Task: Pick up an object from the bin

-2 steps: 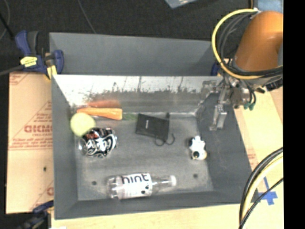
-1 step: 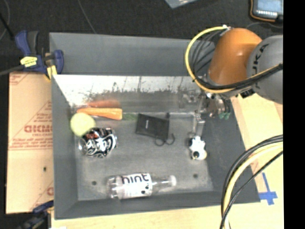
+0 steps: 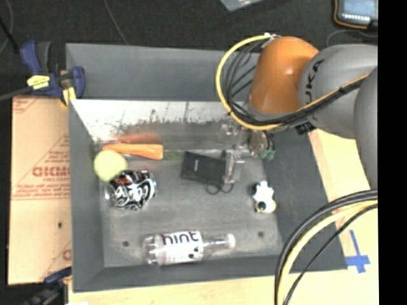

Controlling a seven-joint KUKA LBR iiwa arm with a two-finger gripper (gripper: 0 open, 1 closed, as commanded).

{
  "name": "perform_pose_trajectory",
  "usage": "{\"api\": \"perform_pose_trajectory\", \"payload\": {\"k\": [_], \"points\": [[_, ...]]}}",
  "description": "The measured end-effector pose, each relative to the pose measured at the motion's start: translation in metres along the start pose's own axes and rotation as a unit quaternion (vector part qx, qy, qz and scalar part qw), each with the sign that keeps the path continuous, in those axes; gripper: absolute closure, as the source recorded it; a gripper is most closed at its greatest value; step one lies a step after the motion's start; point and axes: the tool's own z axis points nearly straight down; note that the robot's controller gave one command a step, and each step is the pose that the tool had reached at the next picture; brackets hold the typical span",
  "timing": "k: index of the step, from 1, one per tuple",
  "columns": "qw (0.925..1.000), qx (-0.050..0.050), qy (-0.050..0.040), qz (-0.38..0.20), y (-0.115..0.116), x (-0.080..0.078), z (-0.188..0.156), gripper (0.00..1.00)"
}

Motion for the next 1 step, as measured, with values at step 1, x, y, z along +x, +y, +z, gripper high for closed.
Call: {"api": "perform_pose_trajectory", "payload": {"k": [1], "points": [[0.9996, 0.0, -0.0021, 0.026, 0.0048, -0.0015, 0.0213, 0.0]]}}
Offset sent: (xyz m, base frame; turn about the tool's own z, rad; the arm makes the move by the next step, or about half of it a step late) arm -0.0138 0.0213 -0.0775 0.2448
